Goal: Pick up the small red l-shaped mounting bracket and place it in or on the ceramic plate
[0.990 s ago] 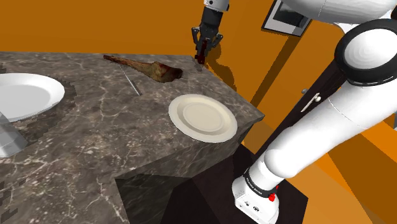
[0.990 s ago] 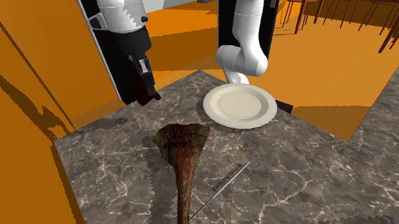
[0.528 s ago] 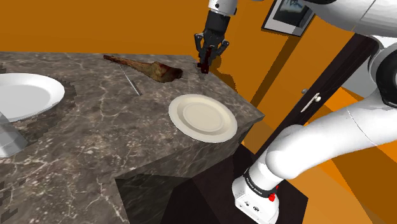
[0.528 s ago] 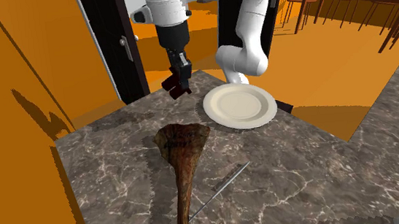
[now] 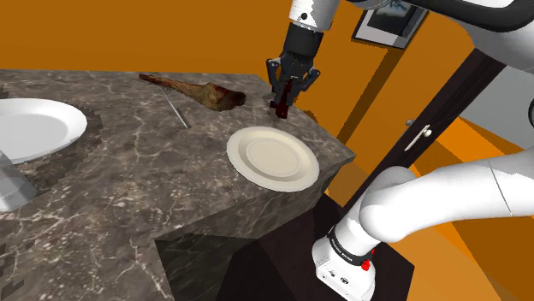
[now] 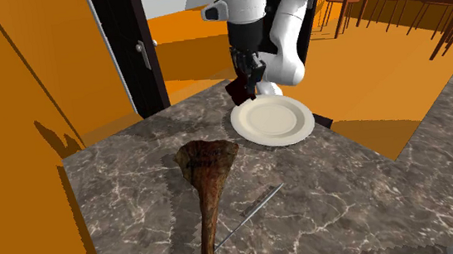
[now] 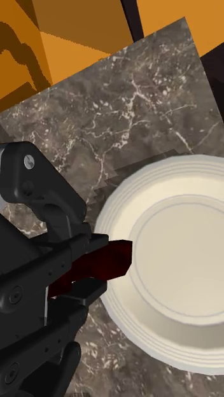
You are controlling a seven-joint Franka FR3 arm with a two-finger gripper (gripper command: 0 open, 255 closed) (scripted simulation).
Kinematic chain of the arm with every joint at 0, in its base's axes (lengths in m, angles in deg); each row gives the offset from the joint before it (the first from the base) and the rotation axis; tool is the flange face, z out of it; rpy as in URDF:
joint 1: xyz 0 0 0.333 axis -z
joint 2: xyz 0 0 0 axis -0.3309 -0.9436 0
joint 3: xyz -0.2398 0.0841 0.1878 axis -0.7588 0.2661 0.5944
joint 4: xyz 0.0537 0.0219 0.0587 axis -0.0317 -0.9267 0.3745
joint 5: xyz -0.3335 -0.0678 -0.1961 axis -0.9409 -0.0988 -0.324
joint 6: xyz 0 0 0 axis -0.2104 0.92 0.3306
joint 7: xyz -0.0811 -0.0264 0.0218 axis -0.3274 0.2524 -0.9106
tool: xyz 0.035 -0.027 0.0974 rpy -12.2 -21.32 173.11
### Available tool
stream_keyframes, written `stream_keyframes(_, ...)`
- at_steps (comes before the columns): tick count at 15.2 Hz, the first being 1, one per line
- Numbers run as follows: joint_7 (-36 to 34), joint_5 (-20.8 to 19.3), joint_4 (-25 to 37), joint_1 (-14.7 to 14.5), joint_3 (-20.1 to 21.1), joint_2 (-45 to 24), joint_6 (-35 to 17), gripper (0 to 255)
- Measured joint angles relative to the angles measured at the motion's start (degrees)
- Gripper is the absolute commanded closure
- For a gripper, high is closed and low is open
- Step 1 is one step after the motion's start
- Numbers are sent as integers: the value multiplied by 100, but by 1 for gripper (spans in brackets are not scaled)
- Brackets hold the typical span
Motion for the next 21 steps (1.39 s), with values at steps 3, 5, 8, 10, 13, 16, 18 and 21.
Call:
stream_keyframes(3, -308, 207, -267, -146, 229, 438, 140, 255)
stream_keyframes(5, -513, 355, -391, -244, 381, 705, 257, 255)
stream_keyframes(8, -585, 433, -625, -289, 463, 829, 139, 255)
stream_keyframes(10, -583, 457, -798, -299, 490, 861, -1, 255)
stream_keyframes(13, -573, 488, -1054, -315, 520, 921, -197, 255)
stream_keyframes(16, -556, 516, -1299, -329, 546, 966, -397, 255)
stream_keyframes(18, -541, 541, -1504, -343, 565, 1018, -548, 255)
stream_keyframes(21, -536, 551, -1580, -345, 579, 1013, -632, 255)
